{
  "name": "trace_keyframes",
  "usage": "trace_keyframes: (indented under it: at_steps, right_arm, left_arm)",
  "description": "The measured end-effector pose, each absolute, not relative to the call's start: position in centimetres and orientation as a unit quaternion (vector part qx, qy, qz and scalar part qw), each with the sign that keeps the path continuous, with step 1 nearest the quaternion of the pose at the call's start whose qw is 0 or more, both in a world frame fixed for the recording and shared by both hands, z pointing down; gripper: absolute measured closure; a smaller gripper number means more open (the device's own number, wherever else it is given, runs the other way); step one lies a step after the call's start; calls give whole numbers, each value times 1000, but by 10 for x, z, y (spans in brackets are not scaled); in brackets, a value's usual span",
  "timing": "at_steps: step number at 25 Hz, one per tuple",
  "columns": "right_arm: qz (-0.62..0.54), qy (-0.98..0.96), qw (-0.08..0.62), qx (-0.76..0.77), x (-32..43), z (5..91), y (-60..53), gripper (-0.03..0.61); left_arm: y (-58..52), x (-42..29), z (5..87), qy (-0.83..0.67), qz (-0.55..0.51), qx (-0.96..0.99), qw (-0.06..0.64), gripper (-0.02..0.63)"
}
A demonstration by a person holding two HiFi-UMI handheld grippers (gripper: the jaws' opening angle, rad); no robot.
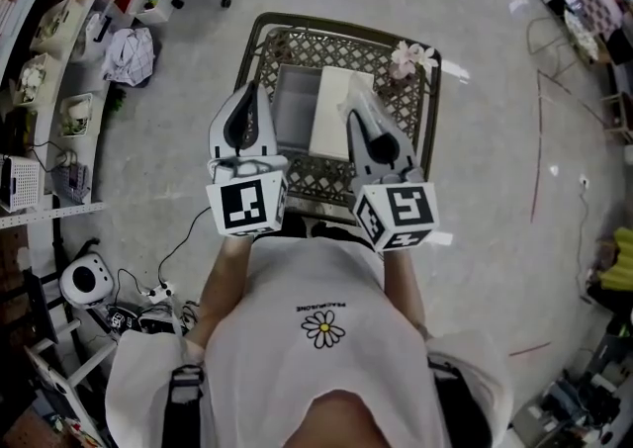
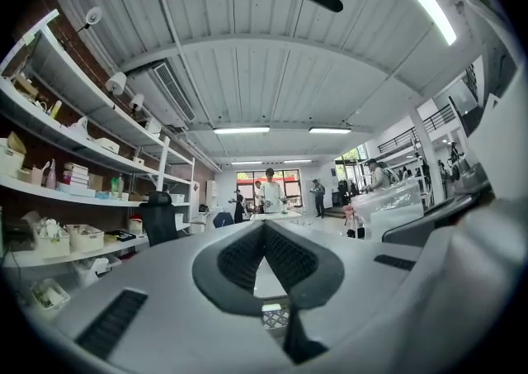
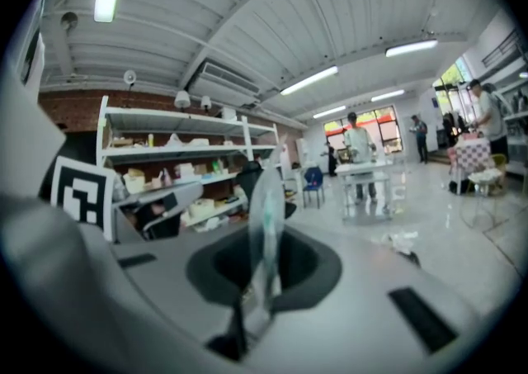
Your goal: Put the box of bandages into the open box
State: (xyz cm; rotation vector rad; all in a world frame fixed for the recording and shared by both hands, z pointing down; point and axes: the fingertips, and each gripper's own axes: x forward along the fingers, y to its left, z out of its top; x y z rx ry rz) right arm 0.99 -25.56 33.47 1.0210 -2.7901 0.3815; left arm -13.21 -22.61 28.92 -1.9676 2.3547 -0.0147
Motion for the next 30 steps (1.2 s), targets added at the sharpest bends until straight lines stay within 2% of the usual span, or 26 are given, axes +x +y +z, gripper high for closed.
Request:
trace_keyframes:
  at_steps: [5, 14, 30]
  right_arm:
    - [130, -923, 89, 352, -6, 347, -263, 534]
    - [163, -909, 162, 348, -39, 377, -274, 534]
    - [321, -866, 278, 264, -115, 493, -288, 534]
  left_arm:
    - [-240, -146, 305, 755, -9, -655, 21, 594]
    - [-253, -177, 305, 730, 13, -683, 34, 594]
    - [-255, -244, 366, 745, 0, -667, -26, 594]
